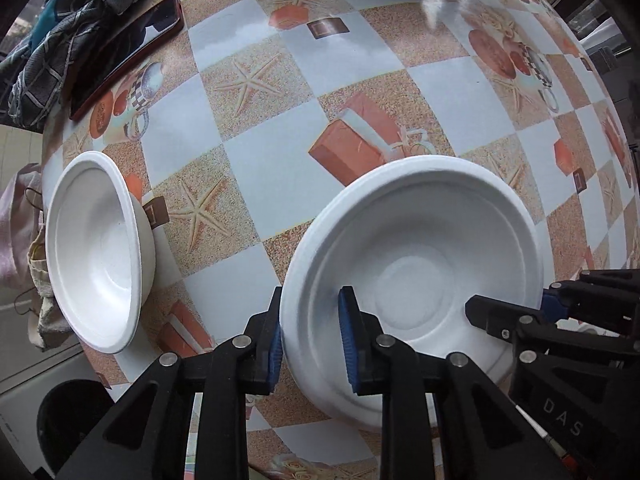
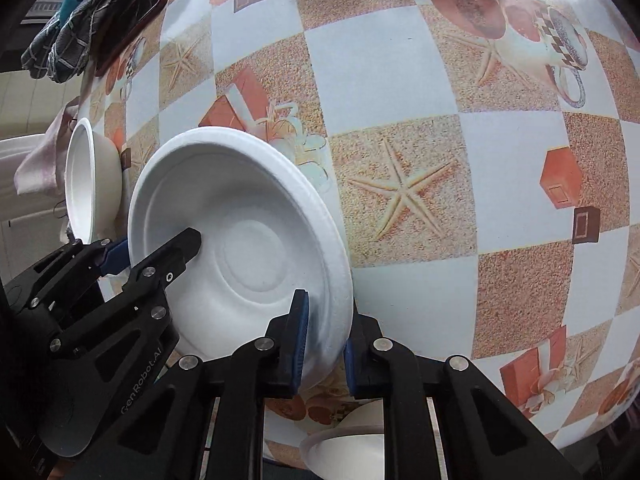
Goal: Organize plates and bowls
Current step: 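Close both grippers on the white bowl's rim, then lift the white bowl with both grippers and carry it across the table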
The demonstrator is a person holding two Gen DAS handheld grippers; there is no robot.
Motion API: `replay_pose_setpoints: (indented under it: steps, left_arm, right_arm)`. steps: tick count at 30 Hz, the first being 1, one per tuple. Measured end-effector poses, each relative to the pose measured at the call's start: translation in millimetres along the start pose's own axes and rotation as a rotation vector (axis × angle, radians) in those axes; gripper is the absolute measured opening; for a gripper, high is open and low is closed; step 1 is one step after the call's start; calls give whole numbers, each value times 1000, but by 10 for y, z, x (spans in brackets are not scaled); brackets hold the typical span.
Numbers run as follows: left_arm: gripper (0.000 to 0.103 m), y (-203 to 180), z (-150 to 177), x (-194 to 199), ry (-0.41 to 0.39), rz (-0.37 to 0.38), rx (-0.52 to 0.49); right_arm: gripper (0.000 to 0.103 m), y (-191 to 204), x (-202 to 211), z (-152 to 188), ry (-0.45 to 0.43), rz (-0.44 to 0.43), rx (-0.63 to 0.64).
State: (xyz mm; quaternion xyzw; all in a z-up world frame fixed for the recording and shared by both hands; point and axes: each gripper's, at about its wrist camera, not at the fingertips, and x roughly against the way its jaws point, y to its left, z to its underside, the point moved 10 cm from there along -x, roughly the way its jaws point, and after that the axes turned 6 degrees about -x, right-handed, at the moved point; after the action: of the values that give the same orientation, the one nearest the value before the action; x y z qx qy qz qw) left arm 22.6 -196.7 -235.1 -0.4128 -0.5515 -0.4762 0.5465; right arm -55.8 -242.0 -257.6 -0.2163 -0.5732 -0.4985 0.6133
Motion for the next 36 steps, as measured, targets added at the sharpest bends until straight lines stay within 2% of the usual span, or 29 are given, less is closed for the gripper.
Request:
replay_pose_setpoints:
  steps: [5, 9, 14, 19, 26, 32, 36]
  left_arm:
    - [27, -17, 378, 0, 30, 15, 46]
    - [27, -24, 557, 176, 1, 22, 63]
    - [27, -167, 636, 502, -47, 38, 35]
    - [27, -497, 675, 787, -85, 63, -56]
    - [30, -1167, 717, 977, -102, 77, -234]
    - [30, -1362, 639, 913, -100, 92, -327]
    - [30, -1455, 656, 898, -99, 89, -358]
  right_arm:
    - [19, 112, -66, 202, 13, 5, 24]
    - [19, 153, 51, 317, -14, 3, 51]
    - [19, 134, 332, 457, -70, 6, 59]
    - [19, -163, 610, 665, -118, -7, -6]
    - [19, -530, 696, 983, -154, -8, -169]
    - [19, -817, 677, 1218, -160, -22, -287]
    - [19, -921, 664, 1284, -164, -21, -323]
